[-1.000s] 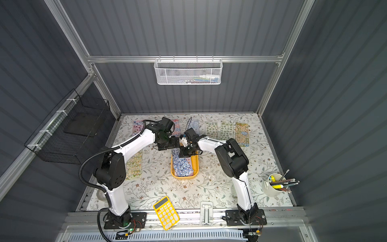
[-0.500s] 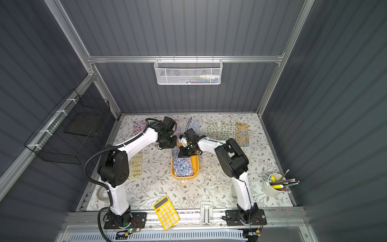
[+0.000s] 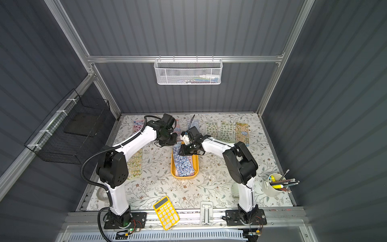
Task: Take the stickers out of the storage box
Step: Pick up the sticker from the storage box.
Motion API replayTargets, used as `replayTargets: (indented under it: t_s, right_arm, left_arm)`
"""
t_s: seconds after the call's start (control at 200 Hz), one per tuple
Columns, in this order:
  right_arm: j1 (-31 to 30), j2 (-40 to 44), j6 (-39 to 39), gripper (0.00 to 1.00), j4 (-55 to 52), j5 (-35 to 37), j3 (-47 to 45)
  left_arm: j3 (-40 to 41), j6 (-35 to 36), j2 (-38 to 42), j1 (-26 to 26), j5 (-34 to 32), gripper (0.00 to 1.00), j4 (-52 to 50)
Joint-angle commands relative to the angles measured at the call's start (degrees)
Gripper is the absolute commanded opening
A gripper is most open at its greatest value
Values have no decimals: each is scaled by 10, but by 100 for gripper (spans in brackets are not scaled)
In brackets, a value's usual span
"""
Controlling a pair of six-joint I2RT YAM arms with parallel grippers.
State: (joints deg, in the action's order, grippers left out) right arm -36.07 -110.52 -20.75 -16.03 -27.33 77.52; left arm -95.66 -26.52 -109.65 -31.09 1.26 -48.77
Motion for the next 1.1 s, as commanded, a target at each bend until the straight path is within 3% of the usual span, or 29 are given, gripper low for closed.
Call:
replayTargets:
  t_s: [0.0,0.185,0.325,0.47,0.62,0.815,1.096]
  right_arm:
    - [9,51,5,27,-13,37,-1]
    - [21,118,7,31,-20,69,-13]
    - [39,167,14,42,-17,75,-29]
    - [64,210,32,54,-3,46,-43]
    - [80,240,54,57,-20,32,-36]
    - [89,274,64,62,-16,2,-34]
    - [92,293,65,67,-19,-49,-21]
  left_arm:
    - [-32,20,30,-2,10,0,-17]
    - [-59,41,48,1,33,0,-26]
    - [-102,69,58,3,54,0,-46]
    - [-153,103,68,4,79,0,-68]
    - [-206,133,75,9,110,0,-89]
    - [-249,147,85,28,201,0,-84]
    - [-243,127,126,86,347,0,-18]
